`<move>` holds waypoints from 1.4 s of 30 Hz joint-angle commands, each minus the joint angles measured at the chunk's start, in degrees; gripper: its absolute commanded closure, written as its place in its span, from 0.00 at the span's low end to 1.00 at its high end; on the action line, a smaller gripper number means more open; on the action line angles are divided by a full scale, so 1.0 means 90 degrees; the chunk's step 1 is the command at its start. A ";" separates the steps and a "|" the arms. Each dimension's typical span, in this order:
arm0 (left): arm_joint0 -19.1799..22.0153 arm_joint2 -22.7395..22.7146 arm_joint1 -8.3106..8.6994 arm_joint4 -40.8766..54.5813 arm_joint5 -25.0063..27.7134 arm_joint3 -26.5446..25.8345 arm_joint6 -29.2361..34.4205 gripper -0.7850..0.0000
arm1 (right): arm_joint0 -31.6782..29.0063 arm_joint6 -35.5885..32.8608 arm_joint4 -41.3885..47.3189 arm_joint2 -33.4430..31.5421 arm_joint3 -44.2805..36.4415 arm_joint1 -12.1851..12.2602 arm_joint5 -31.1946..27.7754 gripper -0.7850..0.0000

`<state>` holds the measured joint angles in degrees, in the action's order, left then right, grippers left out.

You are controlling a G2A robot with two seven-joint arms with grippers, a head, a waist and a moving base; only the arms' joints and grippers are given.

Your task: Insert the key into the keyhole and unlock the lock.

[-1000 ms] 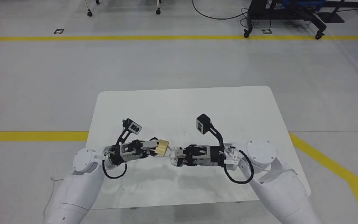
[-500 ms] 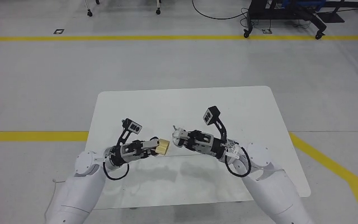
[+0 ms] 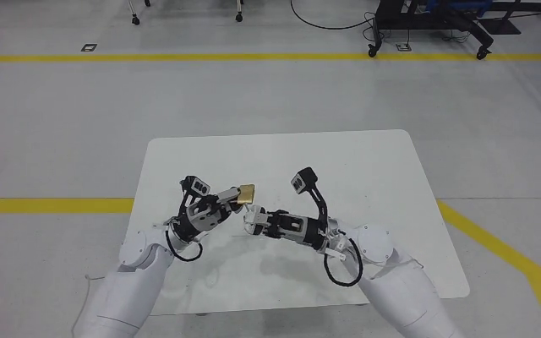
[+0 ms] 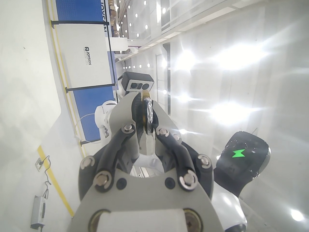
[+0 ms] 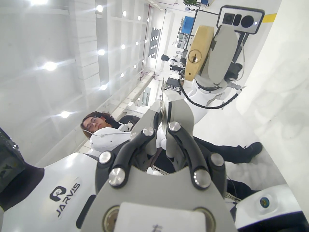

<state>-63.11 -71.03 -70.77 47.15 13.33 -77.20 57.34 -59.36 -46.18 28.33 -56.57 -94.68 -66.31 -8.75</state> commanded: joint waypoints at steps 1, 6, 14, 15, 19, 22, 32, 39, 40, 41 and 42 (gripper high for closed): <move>-0.0013 0.0047 -0.0015 0.0015 -0.0021 -0.0037 -0.0119 1.00 | 0.0068 0.0035 -0.0007 0.0057 0.0067 -0.0028 -0.0039 1.00; -0.0043 0.0092 -0.0030 0.0001 -0.0037 -0.0045 -0.0167 1.00 | 0.0183 0.0329 -0.0289 0.0041 0.0278 -0.0066 -0.0134 1.00; -0.0051 0.0025 -0.0012 -0.0026 -0.0203 -0.0059 -0.0004 1.00 | 0.0224 0.0422 -0.0250 -0.0083 0.0524 -0.0100 -0.0280 1.00; -0.0051 0.0020 -0.0011 -0.0023 -0.0216 -0.0058 0.0015 1.00 | 0.0222 0.0418 -0.0209 -0.0100 0.0542 -0.0105 -0.0309 1.00; -0.0049 0.0010 -0.0004 -0.0056 -0.0235 -0.0038 0.0129 1.00 | 0.0217 0.0431 -0.0110 -0.0200 0.0610 -0.0116 -0.0388 1.00; -0.0032 -0.0005 0.0005 -0.0093 -0.0256 -0.0003 0.0259 1.00 | 0.0212 0.0419 -0.0089 -0.0269 0.0642 -0.0118 -0.0400 1.00; 0.0004 -0.0126 0.0016 -0.0026 -0.0300 0.0063 0.0202 1.00 | 0.0165 0.0143 -0.0097 -0.0352 0.0599 -0.0129 -0.0460 1.00; 0.0078 -0.0062 0.0012 -0.0073 -0.0334 0.0067 0.0412 1.00 | 0.0324 0.0185 -0.0285 -0.0290 0.0802 -0.0167 -0.0253 1.00; 0.0086 -0.0063 0.0012 -0.0076 -0.0328 0.0082 0.0423 1.00 | 0.0334 0.0254 -0.0242 -0.0333 0.0840 -0.0171 -0.0288 1.00; 0.0090 -0.0065 0.0011 -0.0061 -0.0331 0.0087 0.0436 1.00 | 0.0346 0.0338 -0.0261 -0.0400 0.0878 -0.0168 -0.0316 1.00; 0.0092 -0.0072 0.0012 -0.0055 -0.0334 0.0092 0.0447 1.00 | 0.0337 0.0391 -0.0258 -0.0452 0.0879 -0.0166 -0.0331 1.00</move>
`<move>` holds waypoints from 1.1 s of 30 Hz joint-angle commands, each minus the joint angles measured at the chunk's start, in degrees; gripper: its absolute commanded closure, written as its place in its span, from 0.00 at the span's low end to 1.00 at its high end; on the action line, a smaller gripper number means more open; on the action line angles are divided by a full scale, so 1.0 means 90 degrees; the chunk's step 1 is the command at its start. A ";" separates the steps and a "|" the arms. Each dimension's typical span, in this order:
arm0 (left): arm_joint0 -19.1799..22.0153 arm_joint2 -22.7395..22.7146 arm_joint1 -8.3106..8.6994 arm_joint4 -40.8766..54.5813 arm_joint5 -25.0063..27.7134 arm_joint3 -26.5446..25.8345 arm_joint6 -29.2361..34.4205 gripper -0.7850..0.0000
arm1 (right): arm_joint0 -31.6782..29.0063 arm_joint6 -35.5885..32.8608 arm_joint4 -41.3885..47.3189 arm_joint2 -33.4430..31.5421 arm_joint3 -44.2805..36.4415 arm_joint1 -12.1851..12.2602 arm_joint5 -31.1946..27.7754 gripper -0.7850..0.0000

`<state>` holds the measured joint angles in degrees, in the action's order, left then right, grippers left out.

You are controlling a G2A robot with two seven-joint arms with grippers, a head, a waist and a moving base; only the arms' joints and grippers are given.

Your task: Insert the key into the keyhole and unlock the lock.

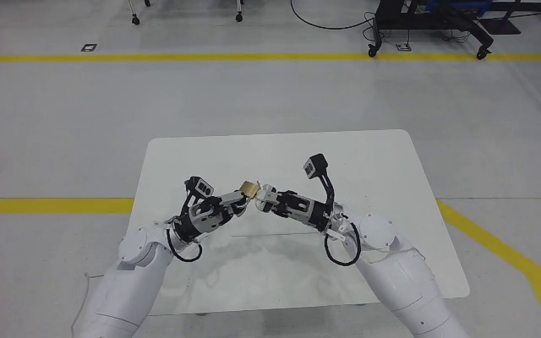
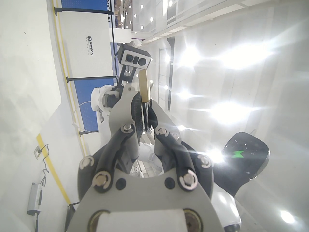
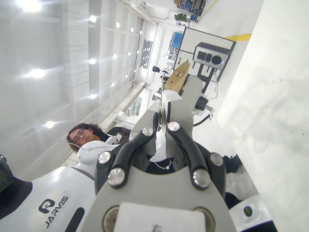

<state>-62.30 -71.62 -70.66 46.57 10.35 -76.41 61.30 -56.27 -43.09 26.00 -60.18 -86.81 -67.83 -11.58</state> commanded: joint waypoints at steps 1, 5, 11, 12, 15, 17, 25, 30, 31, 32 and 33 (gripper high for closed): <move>0.0004 -0.0013 0.0003 0.0013 -0.0008 0.0004 0.0031 1.00 | -0.0021 0.0072 0.0027 -0.0113 -0.0012 0.0009 -0.0032 1.00; 0.0049 -0.0012 0.0023 -0.0019 -0.0049 -0.0002 0.0449 1.00 | -0.0070 0.0081 0.0150 -0.0371 -0.0056 0.0036 -0.0039 1.00; 0.0156 0.0048 0.0047 -0.0063 -0.0165 0.0012 0.1103 1.00 | 0.0209 -0.0147 0.0393 -0.0417 0.0468 0.0010 0.0251 1.00; 0.0173 0.0055 0.0050 -0.0043 -0.0185 0.0023 0.1200 1.00 | 0.0277 -0.0186 0.0360 -0.0383 0.0565 0.0000 0.0288 1.00; 0.0213 0.0074 0.0062 -0.0057 -0.0204 0.0044 0.1461 1.00 | 0.0428 -0.0380 0.0533 -0.0252 0.0817 -0.0048 0.0337 1.00; 0.0229 0.0093 0.0072 -0.0083 -0.0228 0.0047 0.1641 1.00 | 0.0529 -0.0566 0.0639 -0.0148 0.0987 -0.0083 0.0362 1.00; 0.0258 0.0130 0.0100 -0.0153 -0.0295 0.0086 0.1871 1.00 | 0.0840 -0.1355 0.1139 0.0184 0.1471 -0.0218 0.0300 1.00; 0.0270 0.0163 0.0107 -0.0188 -0.0319 0.0076 0.1828 1.00 | 0.0925 -0.1825 0.1302 0.0284 0.1618 -0.0262 0.0232 1.00; 0.0272 0.0172 0.0108 -0.0203 -0.0324 0.0076 0.1808 1.00 | 0.0932 -0.1886 0.1328 0.0286 0.1638 -0.0268 0.0208 1.00; 0.0272 0.0183 0.0109 -0.0217 -0.0328 0.0076 0.1797 1.00 | 0.0936 -0.1935 0.1331 0.0287 0.1653 -0.0271 0.0183 1.00; 0.0273 0.0190 0.0110 -0.0235 -0.0339 0.0083 0.1773 1.00 | 0.0934 -0.1977 0.1348 0.0282 0.1661 -0.0274 0.0161 1.00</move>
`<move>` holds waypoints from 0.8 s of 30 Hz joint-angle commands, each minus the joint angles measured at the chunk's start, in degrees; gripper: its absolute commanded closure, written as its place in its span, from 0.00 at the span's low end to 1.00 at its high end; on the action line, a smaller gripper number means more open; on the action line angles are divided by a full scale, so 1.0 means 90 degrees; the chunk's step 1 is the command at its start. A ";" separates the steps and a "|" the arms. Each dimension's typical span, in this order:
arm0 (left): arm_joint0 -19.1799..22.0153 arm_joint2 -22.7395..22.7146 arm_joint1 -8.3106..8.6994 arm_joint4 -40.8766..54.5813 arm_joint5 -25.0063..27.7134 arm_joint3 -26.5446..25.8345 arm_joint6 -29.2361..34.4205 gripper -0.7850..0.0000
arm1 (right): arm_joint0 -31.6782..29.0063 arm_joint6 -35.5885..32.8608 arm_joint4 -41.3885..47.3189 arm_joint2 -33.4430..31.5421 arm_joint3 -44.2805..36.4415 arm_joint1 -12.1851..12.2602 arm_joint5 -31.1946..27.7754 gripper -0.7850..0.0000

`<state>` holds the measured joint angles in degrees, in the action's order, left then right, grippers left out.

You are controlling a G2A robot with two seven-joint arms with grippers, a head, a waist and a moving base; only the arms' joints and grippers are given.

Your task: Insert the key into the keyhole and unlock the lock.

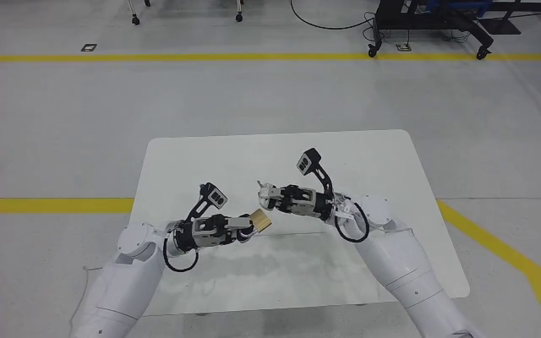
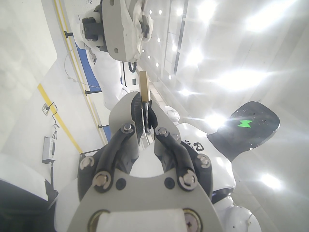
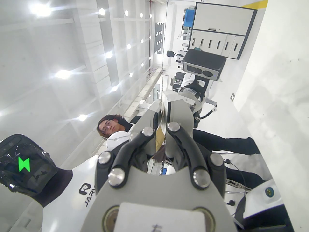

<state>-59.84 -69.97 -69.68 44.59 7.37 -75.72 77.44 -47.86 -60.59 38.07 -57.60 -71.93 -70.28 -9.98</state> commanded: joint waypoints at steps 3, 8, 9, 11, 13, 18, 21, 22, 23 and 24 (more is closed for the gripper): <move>0.0004 0.0042 0.0003 -0.0056 -0.0018 0.0013 -0.0060 1.00 | -0.0027 -0.0192 0.0121 -0.0047 0.0019 -0.0005 -0.0068 1.00; 0.0034 0.0147 0.0007 -0.0269 -0.0046 0.0007 -0.0124 1.00 | -0.0108 -0.0300 0.0184 -0.0145 -0.0027 0.0006 -0.0129 1.00; 0.0038 0.0175 0.0006 -0.0300 -0.0058 0.0005 -0.0131 1.00 | -0.0129 -0.0318 0.0184 -0.0164 -0.0044 0.0010 -0.0129 1.00; 0.0049 0.0214 0.0003 -0.0305 -0.0055 -0.0005 -0.0132 1.00 | -0.0161 -0.0333 0.0176 -0.0207 -0.0075 0.0018 -0.0133 1.00; 0.0063 0.0244 0.0003 -0.0302 -0.0052 -0.0017 -0.0086 1.00 | -0.0168 -0.0248 -0.0003 -0.0256 -0.0051 0.0033 -0.0169 1.00; 0.0089 0.0244 0.0015 -0.0295 -0.0044 -0.0058 -0.0036 1.00 | -0.0178 -0.0233 -0.0198 -0.0227 -0.0030 0.0032 -0.0110 1.00; 0.0090 0.0232 0.0026 -0.0294 -0.0048 -0.0066 -0.0010 1.00 | -0.0161 -0.0306 -0.0214 -0.0193 -0.0014 0.0021 -0.0107 1.00; 0.0092 0.0229 0.0030 -0.0300 -0.0046 -0.0066 -0.0011 1.00 | -0.0150 -0.0347 -0.0198 -0.0186 0.0003 0.0016 -0.0109 1.00; 0.0093 0.0223 0.0034 -0.0310 -0.0042 -0.0064 -0.0015 1.00 | -0.0139 -0.0383 -0.0194 -0.0178 0.0012 0.0012 -0.0116 1.00; 0.0090 0.0212 0.0037 -0.0299 -0.0041 -0.0052 -0.0030 1.00 | -0.0130 -0.0450 -0.0189 -0.0160 0.0009 0.0008 -0.0115 1.00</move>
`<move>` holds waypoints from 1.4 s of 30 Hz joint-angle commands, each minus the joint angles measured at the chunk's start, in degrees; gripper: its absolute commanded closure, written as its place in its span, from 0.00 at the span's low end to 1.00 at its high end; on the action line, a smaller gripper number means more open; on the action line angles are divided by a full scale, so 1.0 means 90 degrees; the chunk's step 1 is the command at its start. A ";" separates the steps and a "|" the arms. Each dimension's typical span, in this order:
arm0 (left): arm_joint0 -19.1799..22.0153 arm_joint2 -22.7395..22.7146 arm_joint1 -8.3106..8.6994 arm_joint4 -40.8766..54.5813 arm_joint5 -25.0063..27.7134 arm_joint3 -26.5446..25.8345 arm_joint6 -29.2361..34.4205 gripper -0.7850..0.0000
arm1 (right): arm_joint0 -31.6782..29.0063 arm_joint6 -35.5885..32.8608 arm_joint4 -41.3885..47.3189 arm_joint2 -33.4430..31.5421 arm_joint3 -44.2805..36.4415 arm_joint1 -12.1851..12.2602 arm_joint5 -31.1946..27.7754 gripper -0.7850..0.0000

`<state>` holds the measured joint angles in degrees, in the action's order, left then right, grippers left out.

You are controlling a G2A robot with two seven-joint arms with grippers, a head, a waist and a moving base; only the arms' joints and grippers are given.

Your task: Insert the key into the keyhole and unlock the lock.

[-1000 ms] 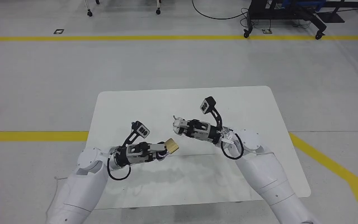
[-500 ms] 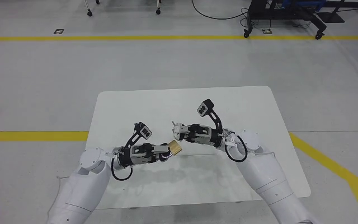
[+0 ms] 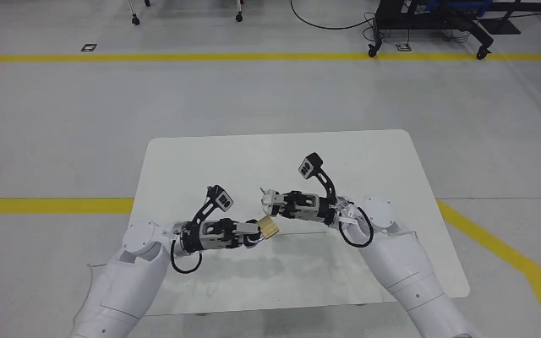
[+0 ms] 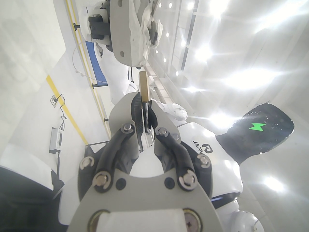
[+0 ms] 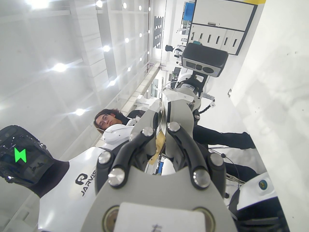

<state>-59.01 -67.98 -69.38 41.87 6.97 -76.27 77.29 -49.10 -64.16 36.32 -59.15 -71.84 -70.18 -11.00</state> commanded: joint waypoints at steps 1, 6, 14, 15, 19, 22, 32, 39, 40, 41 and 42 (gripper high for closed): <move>-0.0004 -0.0018 0.0006 0.0012 0.0005 0.0021 -0.0025 1.00 | 0.0015 -0.0129 0.0046 0.0018 0.0008 -0.0007 0.0002 1.00; 0.0002 -0.0032 0.0018 -0.0012 0.0010 0.0061 -0.0121 1.00 | 0.0044 -0.0389 0.0093 0.0015 0.0041 -0.0010 -0.0015 1.00; 0.0090 -0.0003 0.0031 -0.0118 -0.0022 0.0118 -0.0207 1.00 | 0.0050 -0.0427 0.0053 -0.0062 0.0008 0.0001 0.0004 1.00; 0.0103 -0.0011 0.0034 -0.0142 -0.0022 0.0136 -0.0248 1.00 | 0.0043 -0.0429 0.0046 -0.0074 -0.0012 0.0003 0.0007 1.00; 0.0151 -0.0040 0.0050 -0.0258 -0.0033 0.0151 -0.0382 1.00 | 0.0006 -0.0513 -0.0034 -0.0084 -0.0144 0.0018 0.0085 1.00; 0.0174 -0.0078 0.0061 -0.0267 -0.0051 0.0136 -0.0461 1.00 | -0.0033 -0.0489 -0.0010 -0.0140 -0.0279 0.0028 0.0071 1.00; 0.0082 -0.0290 0.0027 0.0524 -0.0047 0.0241 -0.1183 1.00 | -0.0434 0.0373 0.0330 -0.0614 -0.0774 0.0059 -0.0385 1.00; 0.0139 -0.0209 -0.0057 0.1280 -0.0323 0.0355 -0.1416 1.00 | -0.0843 0.0530 0.0676 -0.0889 -0.1151 0.0082 -0.0682 1.00; 0.0148 -0.0207 -0.0074 0.1493 -0.0408 0.0431 -0.1416 1.00 | -0.0893 0.0524 0.0683 -0.0916 -0.1208 0.0088 -0.0692 1.00; 0.0168 -0.0201 -0.0096 0.1786 -0.0541 0.0500 -0.1364 1.00 | -0.0941 0.0519 0.0697 -0.0947 -0.1261 0.0093 -0.0694 1.00; 0.0190 -0.0207 -0.0119 0.2122 -0.0694 0.0612 -0.1307 1.00 | -0.0989 0.0509 0.0724 -0.0981 -0.1325 0.0099 -0.0707 1.00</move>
<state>-57.49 -69.81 -70.27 57.61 2.16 -71.72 65.03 -57.65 -59.48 42.62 -67.73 -83.30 -69.33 -17.31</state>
